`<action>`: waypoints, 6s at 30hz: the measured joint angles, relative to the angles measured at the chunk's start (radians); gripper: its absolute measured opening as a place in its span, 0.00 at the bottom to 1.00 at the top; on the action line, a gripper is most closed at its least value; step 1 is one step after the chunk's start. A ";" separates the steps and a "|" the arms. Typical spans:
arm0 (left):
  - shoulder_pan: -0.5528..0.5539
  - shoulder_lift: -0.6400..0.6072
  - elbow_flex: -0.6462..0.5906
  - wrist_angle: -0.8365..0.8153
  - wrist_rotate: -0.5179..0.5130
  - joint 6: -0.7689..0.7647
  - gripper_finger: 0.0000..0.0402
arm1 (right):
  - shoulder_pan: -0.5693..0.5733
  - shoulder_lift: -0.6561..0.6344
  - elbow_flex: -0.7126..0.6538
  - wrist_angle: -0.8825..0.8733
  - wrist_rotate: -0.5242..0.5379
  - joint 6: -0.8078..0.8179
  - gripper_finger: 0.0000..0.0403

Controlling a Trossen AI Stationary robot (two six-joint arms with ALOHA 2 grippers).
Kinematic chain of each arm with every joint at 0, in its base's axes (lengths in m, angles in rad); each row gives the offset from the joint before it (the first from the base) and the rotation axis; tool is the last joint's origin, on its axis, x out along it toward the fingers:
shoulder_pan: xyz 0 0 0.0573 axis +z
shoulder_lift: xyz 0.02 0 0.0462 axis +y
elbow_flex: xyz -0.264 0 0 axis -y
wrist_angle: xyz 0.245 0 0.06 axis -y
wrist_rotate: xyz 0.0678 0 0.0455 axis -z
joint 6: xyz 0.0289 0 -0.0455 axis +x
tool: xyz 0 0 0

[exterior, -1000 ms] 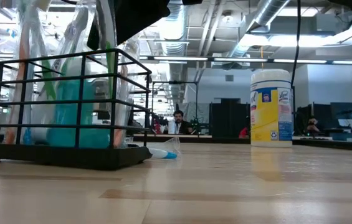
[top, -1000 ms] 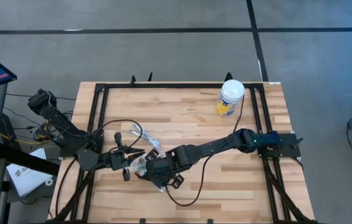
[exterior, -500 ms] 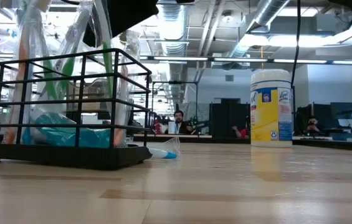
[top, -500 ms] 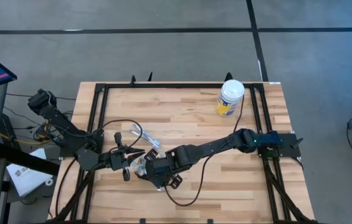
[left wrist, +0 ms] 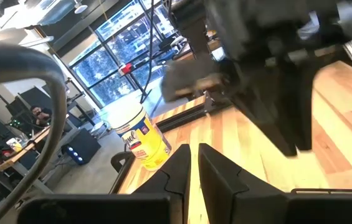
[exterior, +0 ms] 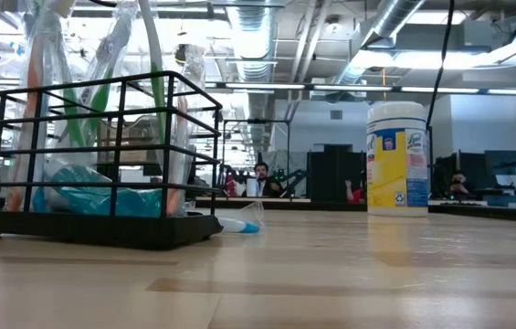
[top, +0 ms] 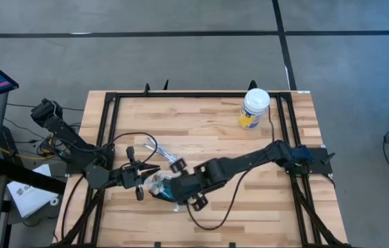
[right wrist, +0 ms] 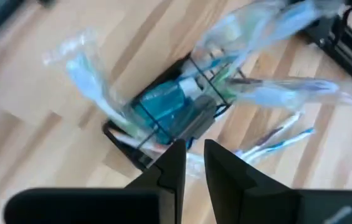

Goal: Pick & Place toothbrushing station
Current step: Put the blue toothbrush into the mesh organizer

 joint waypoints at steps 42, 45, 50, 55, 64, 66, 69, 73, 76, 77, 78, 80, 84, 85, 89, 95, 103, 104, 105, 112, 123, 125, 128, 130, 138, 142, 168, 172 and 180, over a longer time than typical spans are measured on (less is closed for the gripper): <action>0.705 -0.405 0.000 -0.623 0.435 -0.257 0.02 | -0.166 -0.200 -0.003 -0.442 -0.061 0.416 0.12; 0.844 -0.351 0.000 -0.662 0.634 -0.274 0.01 | -0.166 -0.212 -0.003 -0.442 -0.061 0.417 0.12; 1.023 -0.210 0.000 -0.706 0.821 -0.277 0.01 | -0.154 -0.211 -0.003 -0.442 -0.061 0.417 0.12; 1.122 -0.050 0.000 -0.723 0.935 -0.271 0.02 | -0.138 -0.210 -0.027 -0.444 -0.059 0.417 0.12; 1.140 0.175 0.000 -0.723 0.949 -0.171 0.02 | -0.118 -0.204 -0.027 -0.442 -0.059 0.420 0.12; 1.140 0.200 0.000 -0.721 0.938 -0.170 0.02 | -0.118 -0.204 -0.027 -0.441 -0.059 0.420 0.12; 1.140 0.222 0.000 -0.720 0.937 -0.171 0.02 | -0.118 -0.197 -0.027 -0.441 -0.059 0.421 0.12; 1.140 0.222 0.000 -0.721 0.937 -0.166 0.05 | -0.118 -0.197 -0.027 -0.437 -0.059 0.428 0.12; 1.140 0.222 0.000 -0.722 0.937 -0.145 0.10 | -0.118 -0.197 -0.027 -0.427 -0.059 0.427 0.12; 1.139 0.226 -0.001 -0.719 0.934 -0.133 0.12 | -0.118 -0.197 -0.027 -0.426 -0.059 0.427 0.12; 1.140 0.229 -0.006 -0.718 0.928 -0.119 0.14 | -0.118 -0.197 -0.027 -0.426 -0.059 0.427 0.12; 1.142 0.236 -0.018 -0.724 0.908 -0.105 0.18 | -0.118 -0.197 -0.027 -0.426 -0.059 0.428 0.12; 1.142 0.258 -0.038 -0.723 0.868 -0.090 0.22 | -0.118 -0.197 -0.027 -0.420 -0.059 0.427 0.12; 1.142 0.268 -0.038 -0.718 0.856 -0.088 0.23 | -0.118 -0.197 -0.027 -0.416 -0.059 0.427 0.12; 1.141 0.307 -0.038 -0.704 0.830 -0.084 0.25 | -0.118 -0.197 -0.027 -0.392 -0.059 0.426 0.12; 1.140 0.385 -0.032 -0.692 0.825 -0.065 0.24 | -0.118 -0.197 -0.027 -0.389 -0.059 0.424 0.12; 1.141 0.351 -0.037 -0.688 0.833 -0.066 0.15 | -0.118 -0.197 -0.027 -0.385 -0.059 0.424 0.12; 1.141 0.342 -0.038 -0.693 0.834 -0.066 0.11 | -0.118 -0.197 -0.027 -0.385 -0.059 0.424 0.12; 1.141 0.334 -0.040 -0.700 0.834 -0.066 0.07 | -0.118 -0.197 -0.027 -0.385 -0.059 0.424 0.12; 1.141 0.298 -0.040 -0.697 0.860 -0.077 0.00 | -0.119 -0.197 -0.027 -0.385 -0.059 0.413 0.12; 1.141 0.258 -0.038 -0.694 0.831 -0.064 0.04 | -0.120 -0.197 -0.027 -0.383 -0.059 0.408 0.12; 1.141 0.236 -0.038 -0.697 0.855 -0.062 0.06 | -0.120 -0.197 -0.027 -0.382 -0.059 0.408 0.12; 1.141 0.208 -0.038 -0.700 0.914 -0.065 0.11 | -0.120 -0.197 -0.027 -0.381 -0.059 0.408 0.12; 1.141 0.197 -0.037 -0.701 0.950 -0.066 0.15 | -0.120 -0.197 -0.027 -0.380 -0.059 0.408 0.12; 1.141 0.244 -0.038 -0.731 0.998 -0.069 0.31 | -0.120 -0.197 -0.027 -0.372 -0.059 0.408 0.12; 1.141 0.274 -0.038 -0.729 0.975 -0.067 0.38 | -0.120 -0.197 -0.027 -0.367 -0.059 0.408 0.12; 1.142 0.320 -0.040 -0.723 0.905 -0.069 0.00 | -0.120 -0.197 -0.027 -0.332 -0.059 0.389 0.12; 1.141 0.316 -0.040 -0.722 0.899 -0.074 0.00 | -0.120 -0.197 -0.027 -0.332 -0.059 0.389 0.12; 1.139 0.196 -0.039 -0.720 0.924 -0.073 0.00 | -0.120 -0.197 -0.027 -0.332 -0.059 0.379 0.12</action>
